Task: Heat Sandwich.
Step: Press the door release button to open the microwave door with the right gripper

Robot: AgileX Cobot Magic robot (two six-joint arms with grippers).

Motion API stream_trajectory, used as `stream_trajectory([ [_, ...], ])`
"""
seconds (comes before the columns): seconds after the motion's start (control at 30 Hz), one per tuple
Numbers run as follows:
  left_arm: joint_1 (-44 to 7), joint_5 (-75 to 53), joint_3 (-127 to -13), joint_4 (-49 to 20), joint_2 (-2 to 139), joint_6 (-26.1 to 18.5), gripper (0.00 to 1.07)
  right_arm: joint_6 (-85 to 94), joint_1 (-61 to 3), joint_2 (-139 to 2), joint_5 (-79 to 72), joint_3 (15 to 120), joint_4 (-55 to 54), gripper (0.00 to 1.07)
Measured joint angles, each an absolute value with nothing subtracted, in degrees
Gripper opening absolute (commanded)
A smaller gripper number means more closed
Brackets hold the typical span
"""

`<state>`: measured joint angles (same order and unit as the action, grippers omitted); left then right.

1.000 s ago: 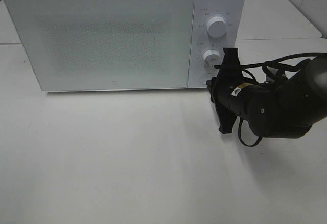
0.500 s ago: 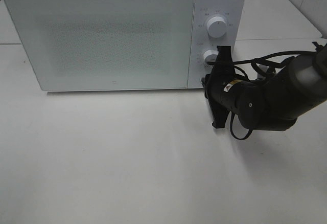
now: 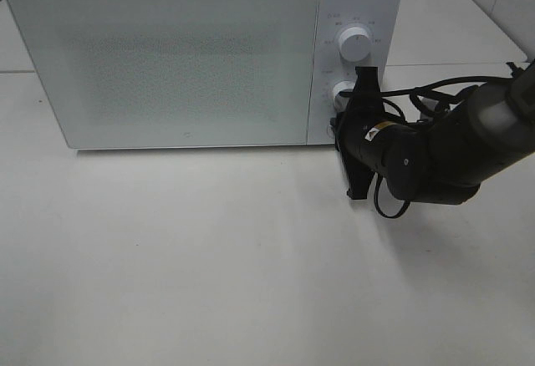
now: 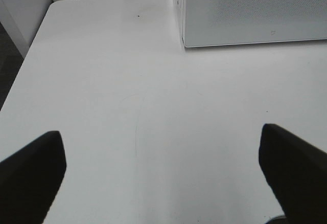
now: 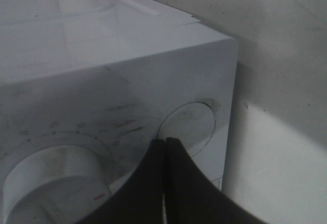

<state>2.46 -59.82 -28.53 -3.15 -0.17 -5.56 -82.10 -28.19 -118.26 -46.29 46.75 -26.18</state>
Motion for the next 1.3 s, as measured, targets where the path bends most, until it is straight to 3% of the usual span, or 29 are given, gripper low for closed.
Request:
stream_trajectory([
  [1.3, 2.46, -59.82, -28.53, -3.15, -0.17, -5.56, 0.97, -79.35, -28.76, -122.56, -50.13, 49.56, -31.51, 0.00],
])
